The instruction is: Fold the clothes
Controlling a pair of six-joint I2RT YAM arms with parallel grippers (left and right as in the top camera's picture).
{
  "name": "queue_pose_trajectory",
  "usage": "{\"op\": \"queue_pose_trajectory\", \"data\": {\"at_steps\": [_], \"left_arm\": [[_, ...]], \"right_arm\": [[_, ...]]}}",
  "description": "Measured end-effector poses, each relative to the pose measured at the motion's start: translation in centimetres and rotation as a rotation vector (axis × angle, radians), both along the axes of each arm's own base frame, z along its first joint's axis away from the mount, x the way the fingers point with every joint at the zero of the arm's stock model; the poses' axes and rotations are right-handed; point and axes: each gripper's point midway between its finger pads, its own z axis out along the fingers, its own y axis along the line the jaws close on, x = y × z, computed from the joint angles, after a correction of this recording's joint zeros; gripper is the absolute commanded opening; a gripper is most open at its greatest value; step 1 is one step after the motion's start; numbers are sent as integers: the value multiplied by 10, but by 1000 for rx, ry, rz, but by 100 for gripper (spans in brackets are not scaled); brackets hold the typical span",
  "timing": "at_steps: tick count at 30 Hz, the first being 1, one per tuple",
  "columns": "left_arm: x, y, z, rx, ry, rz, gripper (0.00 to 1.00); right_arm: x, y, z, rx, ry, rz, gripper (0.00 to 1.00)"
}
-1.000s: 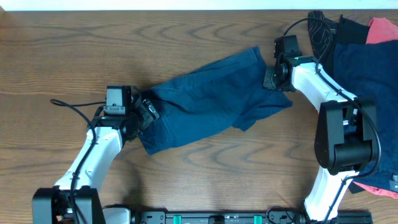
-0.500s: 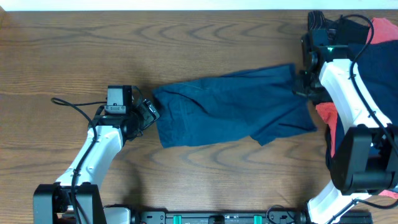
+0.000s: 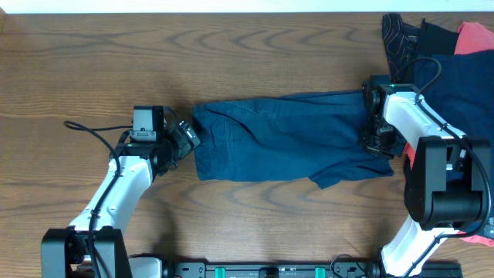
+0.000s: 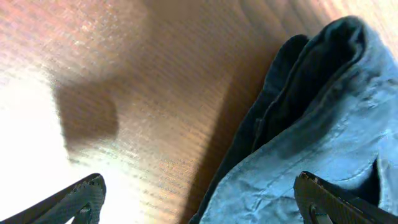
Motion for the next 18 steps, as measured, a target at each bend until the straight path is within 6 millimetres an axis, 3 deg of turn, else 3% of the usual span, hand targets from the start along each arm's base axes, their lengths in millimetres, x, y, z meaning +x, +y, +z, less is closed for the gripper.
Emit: {"op": "queue_pose_trajectory", "data": {"at_steps": [5,11,15,17,18], "left_arm": [[17,-16,3,-52,-69,-62,98],[18,-51,-21,-111,-36,-170,98],[28,-80,-21,-170,-87,-256,98],[31,-93,-20,-189,-103,-291,71],[29,-99,-22,-194,-99,-307,50]], "right_arm": [[15,0,14,1,-44,0,36],[54,1,65,6,-240,-3,50],[69,5,93,26,-351,19,50],[76,13,99,77,-390,58,49],[80,19,100,108,-400,82,49]]}}
